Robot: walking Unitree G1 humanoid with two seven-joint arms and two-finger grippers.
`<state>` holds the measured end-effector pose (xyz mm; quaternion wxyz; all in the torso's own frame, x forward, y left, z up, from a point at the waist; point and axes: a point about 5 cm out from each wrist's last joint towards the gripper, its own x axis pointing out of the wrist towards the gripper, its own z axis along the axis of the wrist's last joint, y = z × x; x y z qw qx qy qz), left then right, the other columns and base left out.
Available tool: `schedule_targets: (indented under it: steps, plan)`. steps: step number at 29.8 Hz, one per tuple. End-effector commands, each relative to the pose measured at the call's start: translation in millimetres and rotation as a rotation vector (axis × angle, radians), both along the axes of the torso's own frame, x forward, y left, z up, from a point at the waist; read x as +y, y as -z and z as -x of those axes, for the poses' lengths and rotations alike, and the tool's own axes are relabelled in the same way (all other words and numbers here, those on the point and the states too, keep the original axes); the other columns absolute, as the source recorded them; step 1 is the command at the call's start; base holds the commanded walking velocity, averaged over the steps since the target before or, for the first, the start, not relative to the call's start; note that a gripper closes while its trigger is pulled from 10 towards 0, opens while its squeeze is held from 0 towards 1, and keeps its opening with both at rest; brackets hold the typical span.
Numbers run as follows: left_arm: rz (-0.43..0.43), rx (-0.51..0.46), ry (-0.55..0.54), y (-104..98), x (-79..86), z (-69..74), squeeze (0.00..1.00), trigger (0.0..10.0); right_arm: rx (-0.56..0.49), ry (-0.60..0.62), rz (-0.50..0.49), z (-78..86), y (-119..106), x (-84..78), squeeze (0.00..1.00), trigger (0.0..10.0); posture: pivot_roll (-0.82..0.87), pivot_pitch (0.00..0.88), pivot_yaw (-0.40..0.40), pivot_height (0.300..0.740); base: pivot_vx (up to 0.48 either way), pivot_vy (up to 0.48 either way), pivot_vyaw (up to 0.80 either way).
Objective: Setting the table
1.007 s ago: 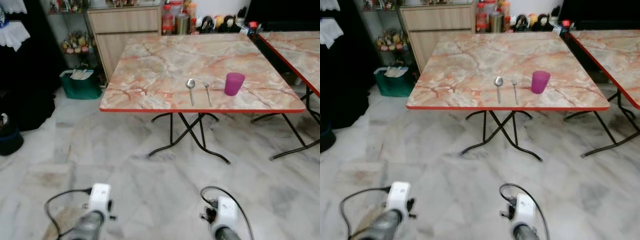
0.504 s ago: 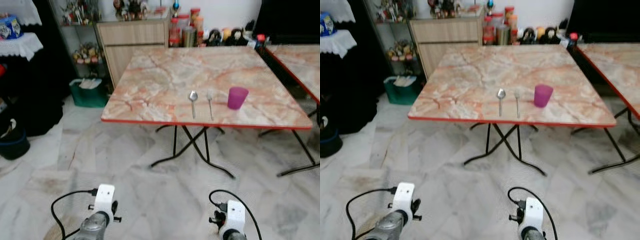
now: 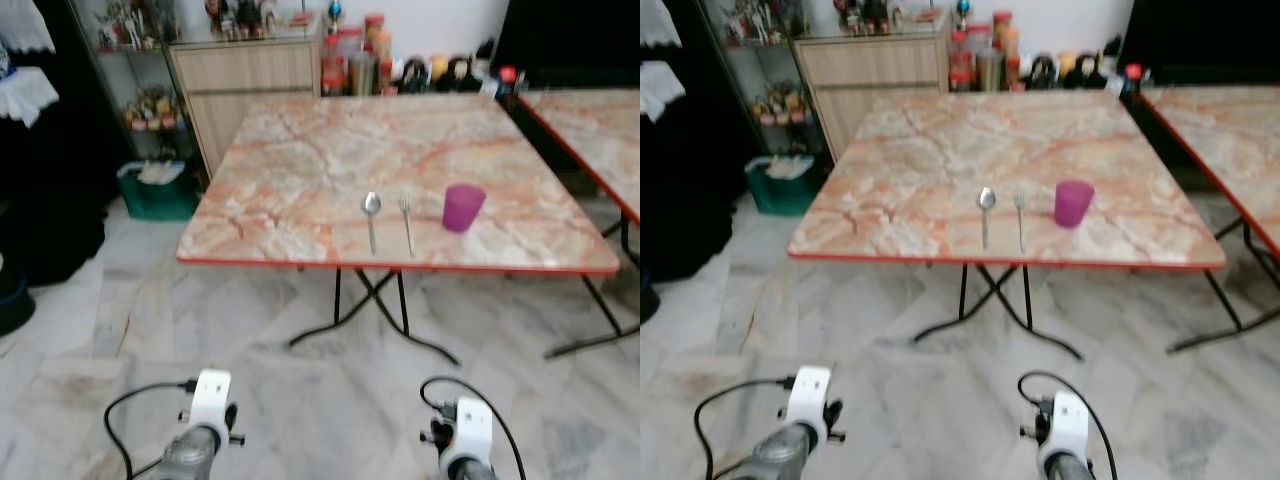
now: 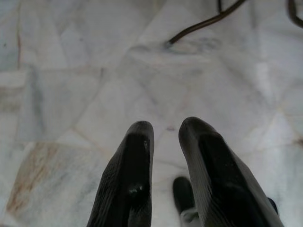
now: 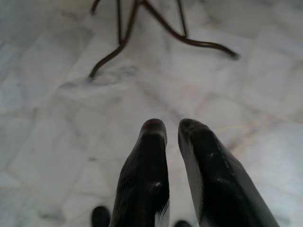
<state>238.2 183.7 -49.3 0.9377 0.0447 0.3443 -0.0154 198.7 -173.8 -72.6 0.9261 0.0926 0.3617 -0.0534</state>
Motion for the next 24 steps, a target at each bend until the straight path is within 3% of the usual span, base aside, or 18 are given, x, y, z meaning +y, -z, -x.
schedule_targets:
  steps: [1, 24]
  plan:
    - [-0.016, 0.007, -0.011, -0.6, 5.7, -0.4, 0.0, 10.0, -0.012, -0.014, -0.011, -3.8, -1.7, 6.3, 0.0, 10.0, 0.04, 0.0, 0.01, 0.74, 0.319, 0.0, 0.0]
    - [-0.015, 0.015, -0.008, 0.8, 4.7, 1.4, 0.0, 10.0, -0.013, -0.02, -0.011, -4.5, -2.0, 6.5, 0.0, 10.0, 0.04, 0.0, 0.007, 0.74, 0.315, 0.0, 0.0]
